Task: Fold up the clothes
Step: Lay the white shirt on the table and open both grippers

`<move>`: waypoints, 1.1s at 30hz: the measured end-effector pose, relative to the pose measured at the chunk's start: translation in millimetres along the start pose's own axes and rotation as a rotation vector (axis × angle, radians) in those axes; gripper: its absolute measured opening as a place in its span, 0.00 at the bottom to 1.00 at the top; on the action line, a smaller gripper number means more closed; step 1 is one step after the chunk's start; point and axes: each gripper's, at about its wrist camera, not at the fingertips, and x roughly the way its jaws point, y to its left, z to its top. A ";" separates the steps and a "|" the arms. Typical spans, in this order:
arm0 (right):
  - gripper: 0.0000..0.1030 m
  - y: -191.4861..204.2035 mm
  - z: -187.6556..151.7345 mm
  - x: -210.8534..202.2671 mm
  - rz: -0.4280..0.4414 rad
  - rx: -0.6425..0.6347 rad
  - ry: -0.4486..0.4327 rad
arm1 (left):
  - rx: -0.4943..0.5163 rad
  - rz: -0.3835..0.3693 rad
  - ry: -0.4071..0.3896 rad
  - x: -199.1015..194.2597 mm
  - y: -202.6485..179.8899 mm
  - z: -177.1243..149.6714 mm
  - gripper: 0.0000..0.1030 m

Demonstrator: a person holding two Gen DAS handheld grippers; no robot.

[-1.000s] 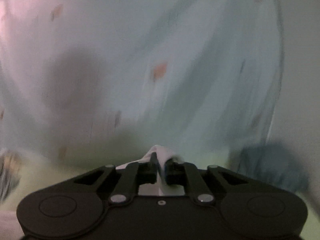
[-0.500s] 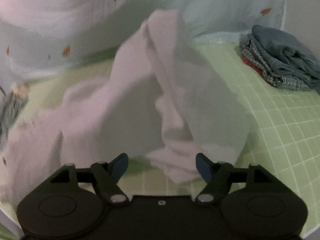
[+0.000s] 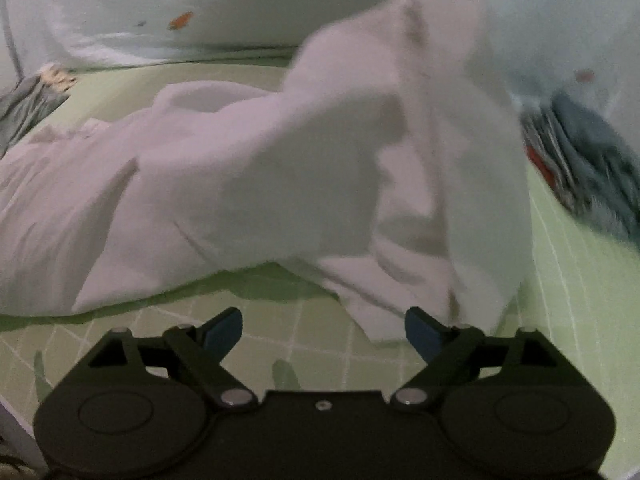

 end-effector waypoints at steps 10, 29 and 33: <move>0.69 34.3 25.5 23.1 -0.201 -0.168 -0.107 | 0.061 -0.066 0.018 41.2 -2.5 40.7 0.84; 0.61 27.3 43.4 29.0 -0.358 -0.026 -0.001 | 0.088 -0.132 0.237 150.7 22.5 76.0 0.91; 0.77 16.2 31.2 35.3 -0.382 0.017 0.043 | 0.101 -0.130 0.245 155.0 21.8 73.6 0.99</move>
